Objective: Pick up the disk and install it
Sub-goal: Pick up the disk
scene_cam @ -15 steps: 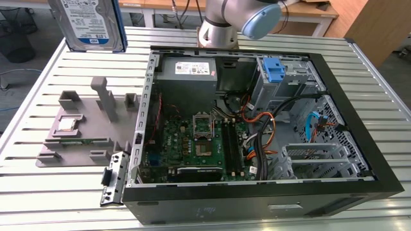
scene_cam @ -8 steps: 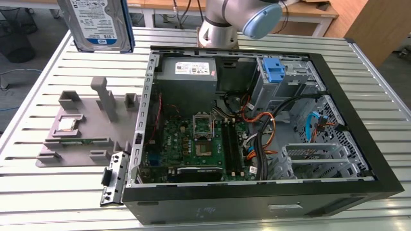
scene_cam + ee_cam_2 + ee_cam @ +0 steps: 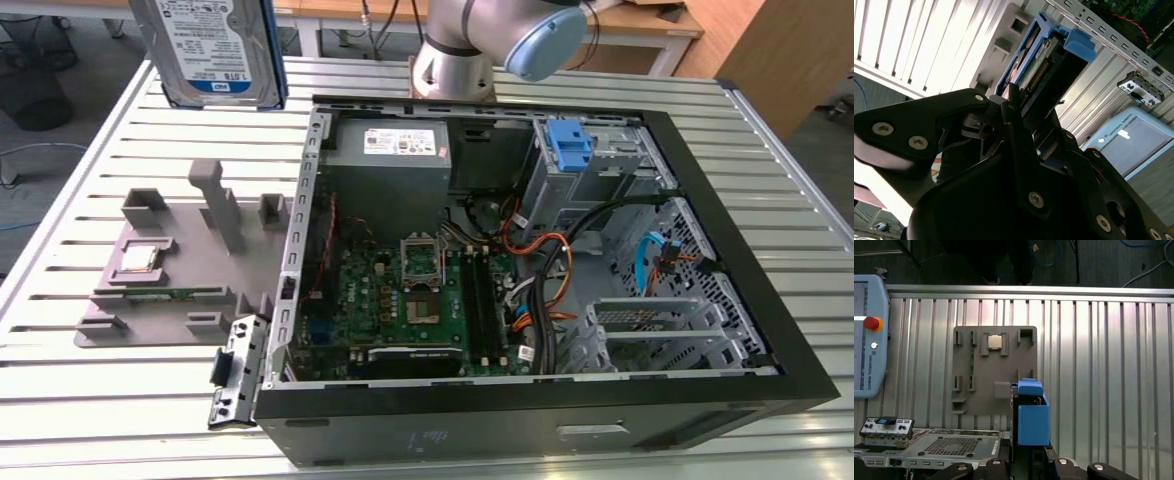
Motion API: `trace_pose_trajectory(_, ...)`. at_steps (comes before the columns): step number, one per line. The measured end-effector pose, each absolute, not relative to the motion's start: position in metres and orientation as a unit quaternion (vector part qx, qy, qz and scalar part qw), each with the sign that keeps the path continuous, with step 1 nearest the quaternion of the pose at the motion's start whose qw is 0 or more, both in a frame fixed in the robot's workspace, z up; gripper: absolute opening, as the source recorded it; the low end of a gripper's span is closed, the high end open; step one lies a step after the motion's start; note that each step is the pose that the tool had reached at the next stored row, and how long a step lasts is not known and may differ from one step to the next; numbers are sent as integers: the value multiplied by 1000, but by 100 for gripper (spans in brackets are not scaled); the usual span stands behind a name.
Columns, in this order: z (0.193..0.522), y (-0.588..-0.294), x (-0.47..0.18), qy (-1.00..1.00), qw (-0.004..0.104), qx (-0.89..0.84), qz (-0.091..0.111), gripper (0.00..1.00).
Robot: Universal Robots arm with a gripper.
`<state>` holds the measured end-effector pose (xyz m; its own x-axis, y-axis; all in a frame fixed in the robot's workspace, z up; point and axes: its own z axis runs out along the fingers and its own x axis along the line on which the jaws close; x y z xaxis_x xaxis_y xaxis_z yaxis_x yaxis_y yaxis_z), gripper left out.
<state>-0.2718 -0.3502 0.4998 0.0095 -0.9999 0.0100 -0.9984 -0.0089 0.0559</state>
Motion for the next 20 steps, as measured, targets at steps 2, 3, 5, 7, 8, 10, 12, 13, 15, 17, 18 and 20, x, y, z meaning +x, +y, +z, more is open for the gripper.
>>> trace_pose_trajectory(2, 500, -350, -272, -704, 23, 710, -16, 35)
trace_pose_trajectory(3, 500, -350, -272, -704, 23, 710, -16, 35)
trace_pose_trajectory(5, 500, -350, -271, -704, 23, 710, -16, 35)
trace_pose_trajectory(7, 500, -350, -271, -704, 23, 710, -16, 35)
trace_pose_trajectory(8, 500, -350, -271, -704, 23, 710, -16, 35)
trace_pose_trajectory(10, 500, -350, -271, -704, 23, 710, -16, 35)
trace_pose_trajectory(12, 500, -350, -271, -704, 23, 710, -16, 35)
trace_pose_trajectory(13, 500, -350, -271, -704, 23, 710, -16, 35)
trace_pose_trajectory(15, 500, -350, -270, -703, 23, 710, -16, 35)
trace_pose_trajectory(17, 500, -350, -267, -704, 23, 710, -16, 35)
trace_pose_trajectory(18, 500, -350, -264, -704, 23, 710, -16, 35)
trace_pose_trajectory(20, 500, -350, -260, -704, 23, 710, -16, 35)
